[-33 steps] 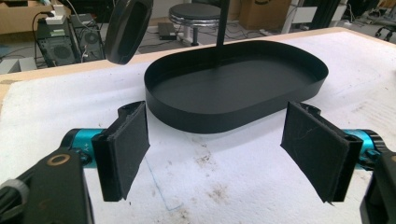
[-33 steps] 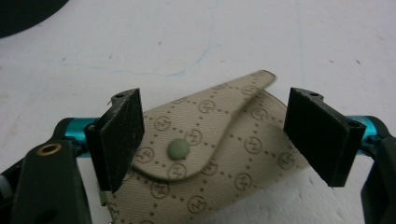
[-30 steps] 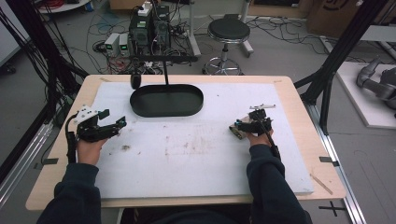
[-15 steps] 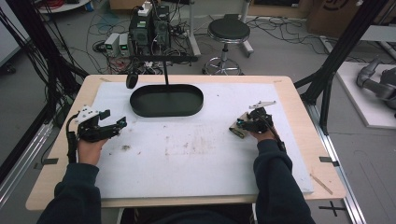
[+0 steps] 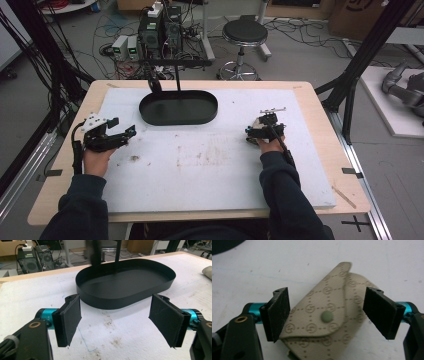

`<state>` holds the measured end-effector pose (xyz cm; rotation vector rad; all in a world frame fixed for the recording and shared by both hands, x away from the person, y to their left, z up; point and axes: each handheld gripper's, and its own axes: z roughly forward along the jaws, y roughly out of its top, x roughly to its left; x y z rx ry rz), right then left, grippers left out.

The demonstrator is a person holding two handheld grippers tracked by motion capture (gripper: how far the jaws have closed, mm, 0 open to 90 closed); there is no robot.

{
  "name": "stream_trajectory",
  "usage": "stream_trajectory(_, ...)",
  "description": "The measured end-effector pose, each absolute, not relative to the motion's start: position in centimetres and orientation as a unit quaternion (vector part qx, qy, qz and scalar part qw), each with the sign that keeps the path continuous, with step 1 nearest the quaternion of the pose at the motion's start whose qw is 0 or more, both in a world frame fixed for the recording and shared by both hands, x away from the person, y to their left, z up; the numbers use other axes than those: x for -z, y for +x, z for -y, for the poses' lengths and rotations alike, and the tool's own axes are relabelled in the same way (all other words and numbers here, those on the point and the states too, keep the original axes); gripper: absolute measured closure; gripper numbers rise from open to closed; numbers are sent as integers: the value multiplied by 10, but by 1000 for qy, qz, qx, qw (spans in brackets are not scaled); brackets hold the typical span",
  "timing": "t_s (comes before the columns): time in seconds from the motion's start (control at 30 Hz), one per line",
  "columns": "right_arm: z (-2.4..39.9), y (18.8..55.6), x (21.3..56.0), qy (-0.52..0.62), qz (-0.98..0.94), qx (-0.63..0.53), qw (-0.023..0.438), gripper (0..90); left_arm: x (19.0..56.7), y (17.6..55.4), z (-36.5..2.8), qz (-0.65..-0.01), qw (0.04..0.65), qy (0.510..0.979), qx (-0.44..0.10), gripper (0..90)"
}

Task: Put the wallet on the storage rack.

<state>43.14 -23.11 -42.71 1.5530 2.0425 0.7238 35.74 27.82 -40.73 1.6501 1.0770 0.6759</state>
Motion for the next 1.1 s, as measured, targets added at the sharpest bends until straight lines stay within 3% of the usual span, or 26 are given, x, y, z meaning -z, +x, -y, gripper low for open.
stream_trajectory(0.07,224,432,430,522,-778,-239,256,193,407,357,-279,-447,505,683,-280,253)
stream_trajectory(0.13,224,431,427,475,-806,-239,261,290,407,357,-280,-446,504,684,-281,261)
stream_trajectory(0.47,245,425,418,342,-880,-215,249,335,406,356,-280,-446,503,685,-283,270)
stream_trajectory(0.67,265,419,415,385,-863,-202,258,301,406,356,-281,-448,502,683,-283,270)
stream_trajectory(0.8,281,418,414,457,-823,-211,265,230,407,356,-281,-449,504,682,-283,270)
stream_trajectory(1.1,280,438,436,483,-807,-256,225,205,406,355,-281,-448,506,679,-285,270)
